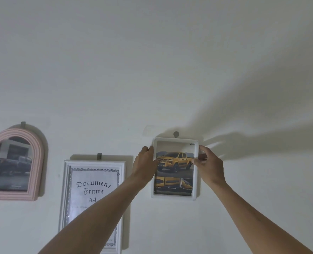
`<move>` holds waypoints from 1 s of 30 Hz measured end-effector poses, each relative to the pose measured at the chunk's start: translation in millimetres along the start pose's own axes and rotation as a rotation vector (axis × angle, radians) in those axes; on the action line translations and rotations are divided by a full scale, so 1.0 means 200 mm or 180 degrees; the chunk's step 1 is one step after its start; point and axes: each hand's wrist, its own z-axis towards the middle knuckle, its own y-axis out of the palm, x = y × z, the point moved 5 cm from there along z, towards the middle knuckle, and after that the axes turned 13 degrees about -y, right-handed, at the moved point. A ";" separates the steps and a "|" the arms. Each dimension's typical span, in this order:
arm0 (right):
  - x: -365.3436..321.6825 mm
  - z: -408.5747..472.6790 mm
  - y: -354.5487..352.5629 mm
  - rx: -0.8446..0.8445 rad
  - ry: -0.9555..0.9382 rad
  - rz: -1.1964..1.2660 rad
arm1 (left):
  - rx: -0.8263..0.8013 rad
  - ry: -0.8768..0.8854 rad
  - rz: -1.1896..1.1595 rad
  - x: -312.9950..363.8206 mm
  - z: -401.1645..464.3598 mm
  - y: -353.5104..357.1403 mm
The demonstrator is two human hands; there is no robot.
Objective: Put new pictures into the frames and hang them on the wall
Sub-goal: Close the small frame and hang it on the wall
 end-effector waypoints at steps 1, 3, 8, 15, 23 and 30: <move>0.01 0.00 0.00 -0.0005 -0.0019 0.0003 | 0.0018 -0.0006 -0.0005 0.00 -0.01 0.00; 0.01 0.00 0.00 -0.0008 -0.0081 -0.0011 | 0.0031 -0.0051 -0.0025 0.00 -0.01 0.00; 0.01 0.00 0.00 -0.0054 -0.0183 -0.0119 | 0.0024 -0.0131 -0.0046 0.00 -0.01 0.01; 0.02 0.00 -0.01 -0.0076 -0.0096 -0.0038 | 0.0072 -0.0066 -0.0149 -0.02 -0.02 0.01; 0.09 -0.04 -0.04 -0.0232 0.0128 0.0000 | 0.0162 -0.0149 -0.0234 -0.03 -0.04 0.00; 0.19 -0.28 -0.08 -0.0414 0.0355 -0.0116 | 0.0278 -0.0394 -0.0683 -0.11 -0.26 0.05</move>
